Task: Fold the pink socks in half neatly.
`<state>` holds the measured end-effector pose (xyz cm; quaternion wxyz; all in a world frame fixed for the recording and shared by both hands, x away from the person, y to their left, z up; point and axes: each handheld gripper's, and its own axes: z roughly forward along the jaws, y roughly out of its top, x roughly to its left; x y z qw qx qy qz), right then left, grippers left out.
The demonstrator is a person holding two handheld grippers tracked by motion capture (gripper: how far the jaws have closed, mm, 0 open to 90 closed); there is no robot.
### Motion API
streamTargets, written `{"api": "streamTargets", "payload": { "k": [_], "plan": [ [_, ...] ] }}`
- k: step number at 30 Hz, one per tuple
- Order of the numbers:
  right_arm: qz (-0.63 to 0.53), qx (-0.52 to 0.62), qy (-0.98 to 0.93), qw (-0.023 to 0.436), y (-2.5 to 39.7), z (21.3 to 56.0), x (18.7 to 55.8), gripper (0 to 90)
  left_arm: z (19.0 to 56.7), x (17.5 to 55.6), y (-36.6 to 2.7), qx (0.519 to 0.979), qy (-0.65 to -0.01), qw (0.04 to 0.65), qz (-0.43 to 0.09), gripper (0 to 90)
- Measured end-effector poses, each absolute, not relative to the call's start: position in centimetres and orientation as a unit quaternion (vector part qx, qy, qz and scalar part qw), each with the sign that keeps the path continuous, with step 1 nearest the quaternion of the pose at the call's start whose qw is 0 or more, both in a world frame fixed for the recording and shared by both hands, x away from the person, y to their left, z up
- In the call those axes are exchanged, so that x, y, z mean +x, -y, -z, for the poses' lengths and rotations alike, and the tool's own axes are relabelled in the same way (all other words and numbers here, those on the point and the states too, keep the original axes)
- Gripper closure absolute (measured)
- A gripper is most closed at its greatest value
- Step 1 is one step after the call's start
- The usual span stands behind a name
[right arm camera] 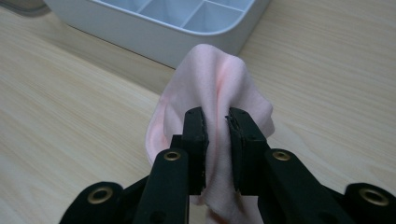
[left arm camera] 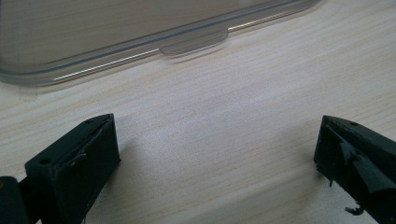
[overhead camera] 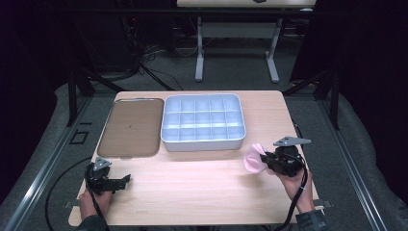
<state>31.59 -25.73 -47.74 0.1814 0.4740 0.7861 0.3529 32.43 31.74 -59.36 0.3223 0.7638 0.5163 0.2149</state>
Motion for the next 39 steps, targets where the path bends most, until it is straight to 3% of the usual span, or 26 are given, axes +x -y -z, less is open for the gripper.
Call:
{"api": "streamTargets", "payload": {
  "k": [27,33,39],
  "plan": [
    [-0.371,0.403,-0.83,0.109,17.3,47.7,30.3,76.9,59.4,32.4,-31.7,0.764,-0.516,0.323,-0.215,0.0],
    [-0.369,0.392,-0.838,0.09,14.6,48.9,30.3,76.3,59.4,32.4,-31.7,0.764,-0.516,0.322,-0.215,0.0],
    [-0.327,0.374,-0.861,0.107,11.4,51.0,30.2,75.3,59.4,32.4,-31.8,0.764,-0.516,0.322,-0.215,0.0]
  ]
}}
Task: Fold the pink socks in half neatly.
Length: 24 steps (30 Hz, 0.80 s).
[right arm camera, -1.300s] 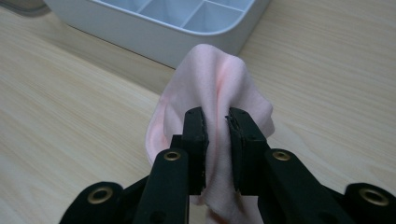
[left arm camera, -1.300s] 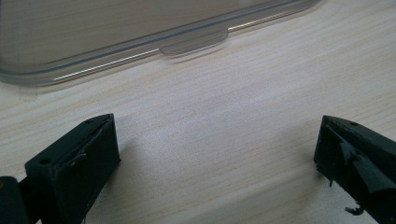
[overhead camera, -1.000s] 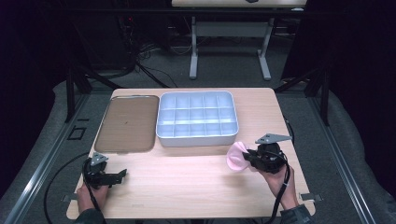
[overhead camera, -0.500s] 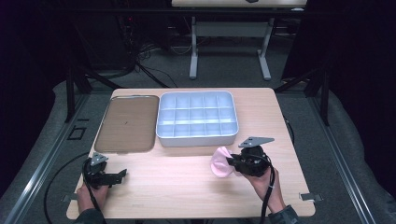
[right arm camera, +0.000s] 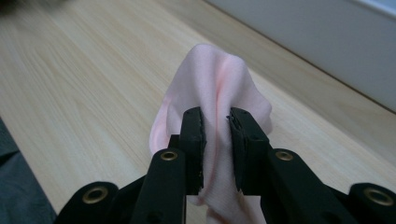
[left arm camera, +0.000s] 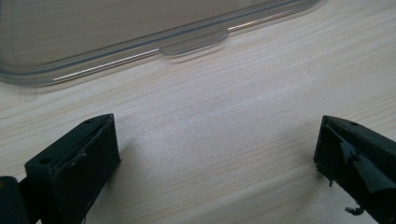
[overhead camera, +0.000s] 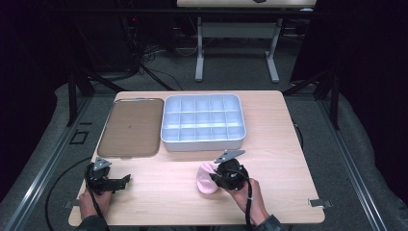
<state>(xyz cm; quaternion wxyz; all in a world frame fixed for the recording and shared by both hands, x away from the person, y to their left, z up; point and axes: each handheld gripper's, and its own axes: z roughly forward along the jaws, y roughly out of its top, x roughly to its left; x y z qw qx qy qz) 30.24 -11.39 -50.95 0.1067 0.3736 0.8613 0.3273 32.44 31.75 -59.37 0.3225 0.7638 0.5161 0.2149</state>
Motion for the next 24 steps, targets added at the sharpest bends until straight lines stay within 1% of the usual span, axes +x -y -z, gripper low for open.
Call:
{"api": "streamTargets", "payload": {
  "k": [4,7,8,9,11,12,13,14,15,18,19,20,21,22,24],
  "plan": [
    [-0.295,0.363,-0.877,0.107,9.7,52.6,30.2,73.7,59.4,32.5,-31.8,0.764,-0.516,0.322,-0.215,0.0],
    [-0.288,0.364,-0.88,0.103,9.3,53.2,30.3,72.7,59.4,32.5,-31.8,0.764,-0.516,0.322,-0.214,0.0],
    [-0.278,0.366,-0.882,0.107,9.0,53.8,30.4,70.6,59.4,32.5,-31.8,0.764,-0.516,0.322,-0.214,0.0],
    [-0.278,0.366,-0.882,0.107,9.0,53.8,30.4,70.6,59.4,32.5,-31.8,0.764,-0.516,0.322,-0.214,0.0],
    [-0.273,0.369,-0.883,0.098,8.9,54.4,30.5,68.8,59.4,32.5,-31.8,0.764,-0.516,0.322,-0.214,0.0],
    [-0.275,0.369,-0.883,0.092,8.8,54.8,30.5,61.8,59.3,32.5,-31.8,0.764,-0.516,0.322,-0.214,0.0],
    [-0.275,0.369,-0.883,0.092,8.8,54.8,30.5,61.8,59.3,32.5,-31.8,0.764,-0.516,0.322,-0.214,0.0],
    [-0.288,0.361,-0.883,0.077,8.9,54.8,30.5,54.7,59.4,32.5,-31.8,0.764,-0.516,0.322,-0.214,0.0],
    [-0.299,0.362,-0.88,0.068,9.0,54.6,30.4,49.5,59.4,32.5,-31.8,0.764,-0.516,0.322,-0.214,0.0],
    [-0.331,0.366,-0.868,0.059,10.3,53.6,30.2,40.7,59.4,32.5,-31.8,0.764,-0.516,0.322,-0.214,0.0],
    [-0.331,0.366,-0.868,0.059,10.3,53.6,30.2,40.7,59.4,32.5,-31.8,0.764,-0.516,0.322,-0.214,0.0],
    [-0.344,0.378,-0.857,0.065,11.7,52.8,30.2,40.3,59.3,32.5,-31.8,0.765,-0.515,0.322,-0.214,0.0],
    [-0.344,0.378,-0.857,0.065,11.7,52.8,30.2,40.3,59.3,32.5,-31.8,0.765,-0.515,0.322,-0.214,0.0],
    [-0.35,0.396,-0.846,0.073,13.5,52.2,30.4,40.6,59.3,32.5,-31.8,0.765,-0.515,0.322,-0.213,0.0],
    [-0.352,0.401,-0.842,0.078,14.2,52.0,30.6,40.7,59.3,32.5,-31.8,0.765,-0.515,0.322,-0.213,0.0]
  ]
}}
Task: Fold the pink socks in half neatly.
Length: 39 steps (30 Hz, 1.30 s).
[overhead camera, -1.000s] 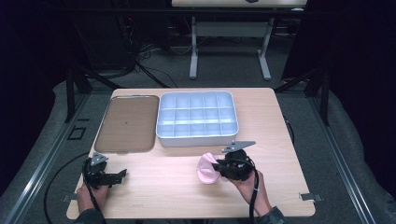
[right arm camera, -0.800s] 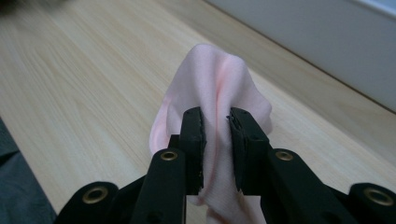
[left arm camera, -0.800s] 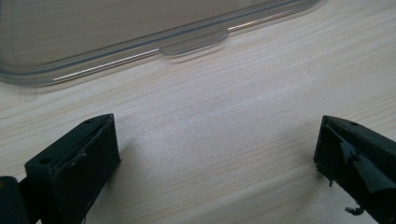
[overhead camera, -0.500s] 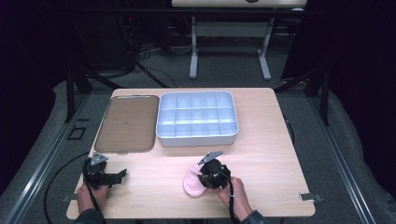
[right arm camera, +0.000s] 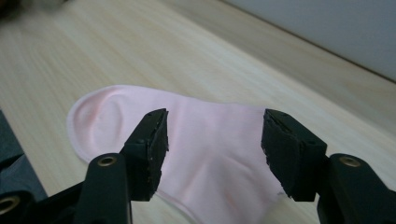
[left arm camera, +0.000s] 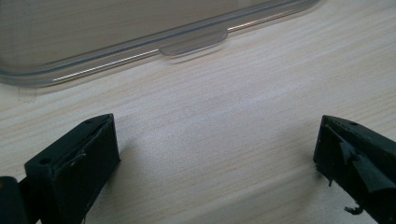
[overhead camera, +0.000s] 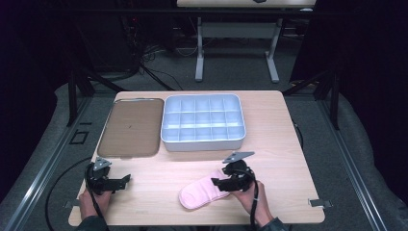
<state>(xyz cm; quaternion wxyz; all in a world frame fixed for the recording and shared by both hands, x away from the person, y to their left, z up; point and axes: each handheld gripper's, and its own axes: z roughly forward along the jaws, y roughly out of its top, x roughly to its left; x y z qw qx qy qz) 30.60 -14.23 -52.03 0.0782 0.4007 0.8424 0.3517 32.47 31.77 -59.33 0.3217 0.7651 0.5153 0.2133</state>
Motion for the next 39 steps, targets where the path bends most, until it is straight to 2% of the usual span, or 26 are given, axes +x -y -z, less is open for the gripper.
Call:
{"api": "streamTargets", "payload": {
  "k": [3,11,14,15,17,25,26,30,33,39],
  "plan": [
    [-0.356,0.437,-0.821,0.095,17.5,51.9,31.1,42.9,59.3,32.5,-31.8,0.765,-0.515,0.322,-0.214,0.0],
    [-0.333,0.453,-0.821,0.102,19.4,53.0,31.9,48.0,59.1,32.0,-31.8,0.768,-0.52,0.311,-0.206,0.0],
    [-0.325,0.45,-0.826,0.097,19.3,53.6,32.0,50.5,58.8,31.8,-31.6,0.751,-0.539,0.335,-0.182,0.1],
    [-0.325,0.45,-0.827,0.092,19.1,54.0,32.0,51.3,58.4,31.6,-31.3,0.738,-0.547,0.363,-0.154,0.1],
    [-0.324,0.449,-0.828,0.089,19.0,54.2,32.1,51.4,58.0,31.4,-30.9,0.733,-0.548,0.372,-0.154,0.1],
    [-0.322,0.441,-0.834,0.079,18.2,54.8,32.2,53.7,54.9,29.5,-25.2,0.758,-0.5,0.392,-0.148,0.1],
    [-0.318,0.439,-0.837,0.078,18.1,54.9,32.2,54.9,54.3,28.8,-23.4,0.766,-0.486,0.397,-0.14,0.1],
    [-0.315,0.437,-0.839,0.073,17.8,55.3,32.1,56.3,54.0,27.7,-20.7,0.776,-0.47,0.404,-0.121,0.7],
    [-0.314,0.435,-0.841,0.07,17.5,55.7,32.0,57.2,54.3,26.5,-18.6,0.777,-0.466,0.411,-0.104,4.2],
    [-0.316,0.429,-0.844,0.069,17.2,56.1,31.9,60.3,55.0,25.4,-15.5,0.785,-0.459,0.409,-0.078,19.1]
  ]
}}
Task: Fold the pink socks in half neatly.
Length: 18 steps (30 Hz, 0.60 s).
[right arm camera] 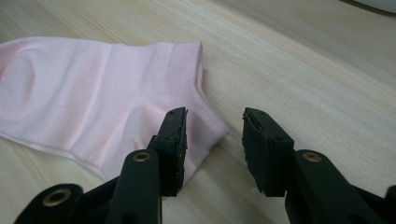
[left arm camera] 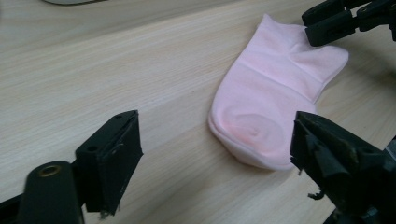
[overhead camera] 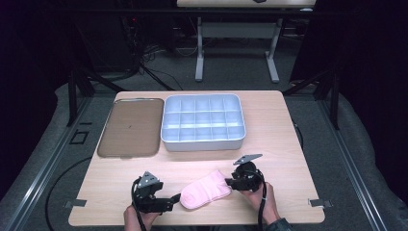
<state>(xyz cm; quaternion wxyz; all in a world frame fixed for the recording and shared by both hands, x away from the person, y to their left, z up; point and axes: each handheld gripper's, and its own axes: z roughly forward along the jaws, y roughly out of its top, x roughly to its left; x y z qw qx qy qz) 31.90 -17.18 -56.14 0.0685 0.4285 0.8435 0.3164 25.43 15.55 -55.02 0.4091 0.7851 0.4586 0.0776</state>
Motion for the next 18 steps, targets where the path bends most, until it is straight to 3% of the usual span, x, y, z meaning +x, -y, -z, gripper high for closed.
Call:
{"api": "streamTargets", "payload": {
  "k": [5,10,18],
  "plan": [
    [-0.314,0.431,-0.843,0.068,17.1,56.2,31.8,63.1,55.2,25.5,-14.7,0.788,-0.463,0.4,-0.071,35.2],
    [-0.314,0.43,-0.844,0.069,16.9,56.5,31.6,65.1,55.6,25.5,-14.1,0.793,-0.47,0.382,-0.062,43.1],
    [-0.291,0.412,-0.859,0.089,16.2,56.5,31.2,73.1,56.1,25.5,-12.4,0.815,-0.466,0.334,-0.079,64.0]
  ]
}}
